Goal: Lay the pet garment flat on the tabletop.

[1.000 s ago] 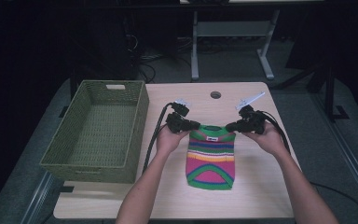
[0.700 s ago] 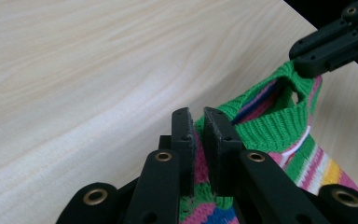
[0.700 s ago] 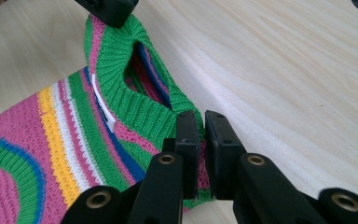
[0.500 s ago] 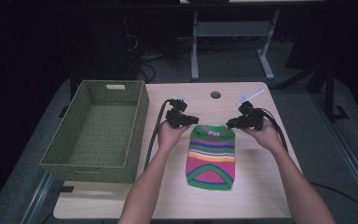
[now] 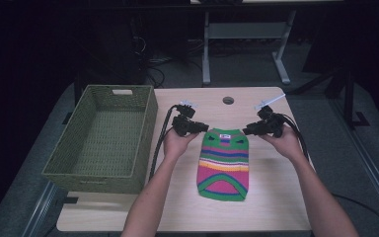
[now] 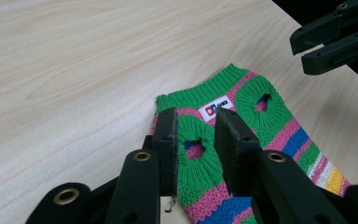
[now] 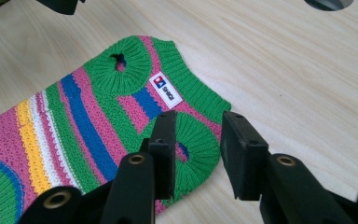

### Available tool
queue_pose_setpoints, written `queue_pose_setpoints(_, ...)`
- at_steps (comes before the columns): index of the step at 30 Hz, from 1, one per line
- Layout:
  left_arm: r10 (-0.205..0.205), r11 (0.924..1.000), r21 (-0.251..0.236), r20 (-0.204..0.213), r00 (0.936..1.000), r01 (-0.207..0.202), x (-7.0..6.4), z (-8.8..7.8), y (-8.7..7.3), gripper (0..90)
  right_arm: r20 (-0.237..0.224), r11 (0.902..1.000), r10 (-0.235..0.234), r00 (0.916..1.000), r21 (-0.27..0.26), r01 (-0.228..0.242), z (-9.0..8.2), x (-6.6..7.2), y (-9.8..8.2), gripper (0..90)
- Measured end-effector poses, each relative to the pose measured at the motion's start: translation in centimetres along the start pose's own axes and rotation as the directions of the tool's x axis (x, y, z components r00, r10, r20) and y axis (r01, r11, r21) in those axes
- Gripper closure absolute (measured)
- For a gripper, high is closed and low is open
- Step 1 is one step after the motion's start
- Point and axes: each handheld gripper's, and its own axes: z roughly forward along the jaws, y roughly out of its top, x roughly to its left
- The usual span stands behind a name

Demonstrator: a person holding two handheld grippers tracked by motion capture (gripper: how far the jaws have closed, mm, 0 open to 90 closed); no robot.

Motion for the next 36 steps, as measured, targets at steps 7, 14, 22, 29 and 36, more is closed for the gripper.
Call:
queue_pose_setpoints(7,0.010,0.9999,0.012,-0.014,0.9998,-0.010,0.3,-0.4,-1.0,65.8,-0.007,1.0000,0.008,0.9999,-0.001,-0.008,0.1,0.1,-0.4,60.5)
queue_pose_setpoints(14,0.004,0.9999,0.013,-0.026,0.9996,-0.004,0.6,-1.1,-1.6,62.6,-0.016,0.9997,0.023,0.9996,-0.002,-0.023,-0.1,0.2,-0.7,54.5)
queue_pose_setpoints(22,0.021,0.9996,0.020,-0.028,0.9994,-0.021,0.3,-1.4,-1.9,58.9,-0.033,0.9993,0.037,0.9988,0.006,-0.037,-0.2,0.3,-1.2,49.3)
queue_pose_setpoints(29,0.032,0.9992,0.024,-0.031,0.9990,-0.031,-0.3,-1.6,-2.2,55.2,-0.041,0.9995,0.032,0.9987,-0.003,-0.032,-0.8,0.7,-1.7,46.1)
queue_pose_setpoints(36,0.043,0.9985,0.034,-0.035,0.9984,-0.042,-0.7,-1.8,-2.6,52.3,-0.049,0.9996,0.028,0.9984,-0.003,-0.028,-1.3,0.8,-2.3,43.7)
